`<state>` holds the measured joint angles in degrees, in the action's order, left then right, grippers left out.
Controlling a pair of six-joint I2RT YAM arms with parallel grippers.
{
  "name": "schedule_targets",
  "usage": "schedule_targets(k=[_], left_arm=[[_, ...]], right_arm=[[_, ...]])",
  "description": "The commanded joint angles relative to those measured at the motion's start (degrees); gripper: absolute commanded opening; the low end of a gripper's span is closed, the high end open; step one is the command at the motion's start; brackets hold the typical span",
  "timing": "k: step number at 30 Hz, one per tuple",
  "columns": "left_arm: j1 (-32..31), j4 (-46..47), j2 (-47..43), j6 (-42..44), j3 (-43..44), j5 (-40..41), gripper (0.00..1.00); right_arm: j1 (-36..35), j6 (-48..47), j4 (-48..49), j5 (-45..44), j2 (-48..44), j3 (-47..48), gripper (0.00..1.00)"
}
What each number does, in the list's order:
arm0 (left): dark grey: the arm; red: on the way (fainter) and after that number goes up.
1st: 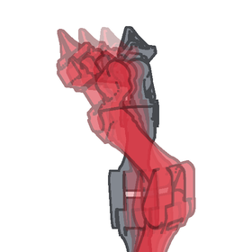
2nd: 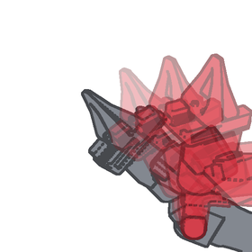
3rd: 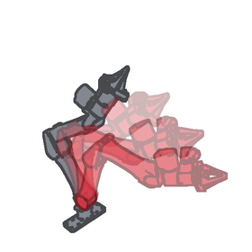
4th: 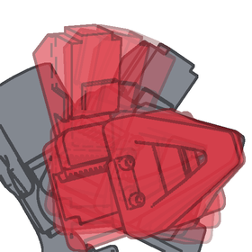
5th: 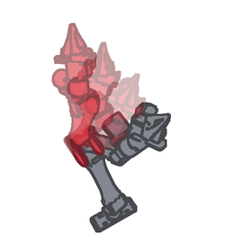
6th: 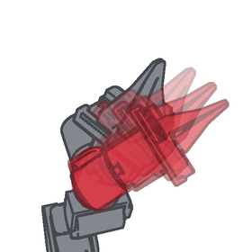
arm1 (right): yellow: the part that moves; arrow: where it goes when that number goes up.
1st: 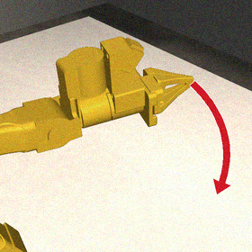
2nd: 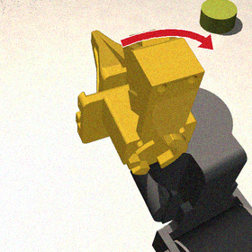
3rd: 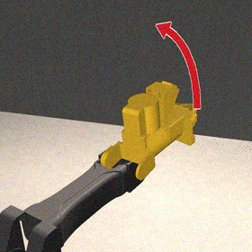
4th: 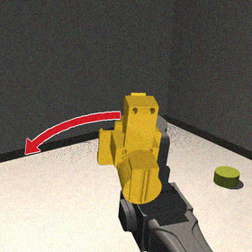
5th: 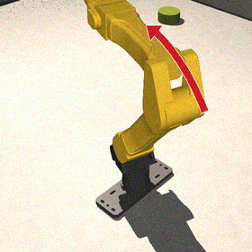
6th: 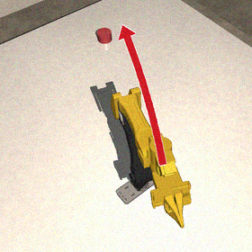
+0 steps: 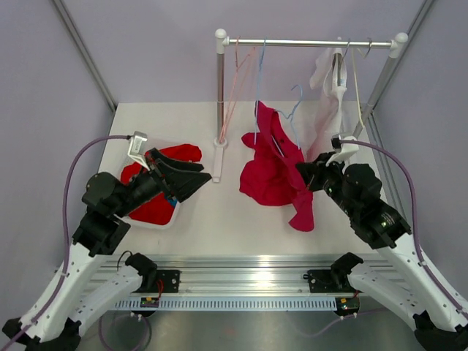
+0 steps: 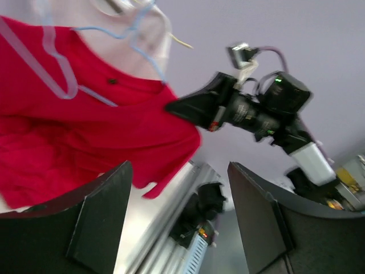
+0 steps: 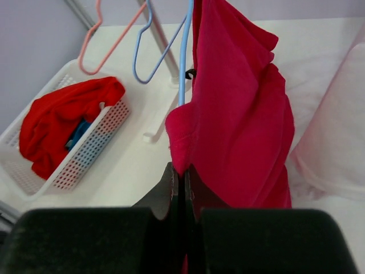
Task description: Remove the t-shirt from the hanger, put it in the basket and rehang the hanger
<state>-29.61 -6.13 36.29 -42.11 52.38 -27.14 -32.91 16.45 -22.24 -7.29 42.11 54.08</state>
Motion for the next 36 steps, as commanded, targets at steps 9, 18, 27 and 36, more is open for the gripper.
schedule_targets(k=[9, 18, 27, 36], left_arm=[[-31.1, 6.3, 26.8, 6.0, 22.8, 25.3, 0.58], [-33.9, 1.6, 42.9, 9.8, 33.3, 43.8, 0.54], [-33.7, 1.0, 56.8, 10.8, 46.6, 40.6, 0.63], [-33.8, 5.2, 52.8, 8.3, 41.9, 38.9, 0.00]], right_arm=[[-12.7, 6.6, -0.8, -7.3, -10.2, -3.3, 0.00], [-13.4, 5.3, -3.9, -3.4, -14.2, 0.1, 0.00], [-13.4, 4.3, -5.4, -0.2, -15.8, 1.7, 0.00], [-13.5, 5.3, -6.8, 3.3, -17.6, 1.4, 0.00]])
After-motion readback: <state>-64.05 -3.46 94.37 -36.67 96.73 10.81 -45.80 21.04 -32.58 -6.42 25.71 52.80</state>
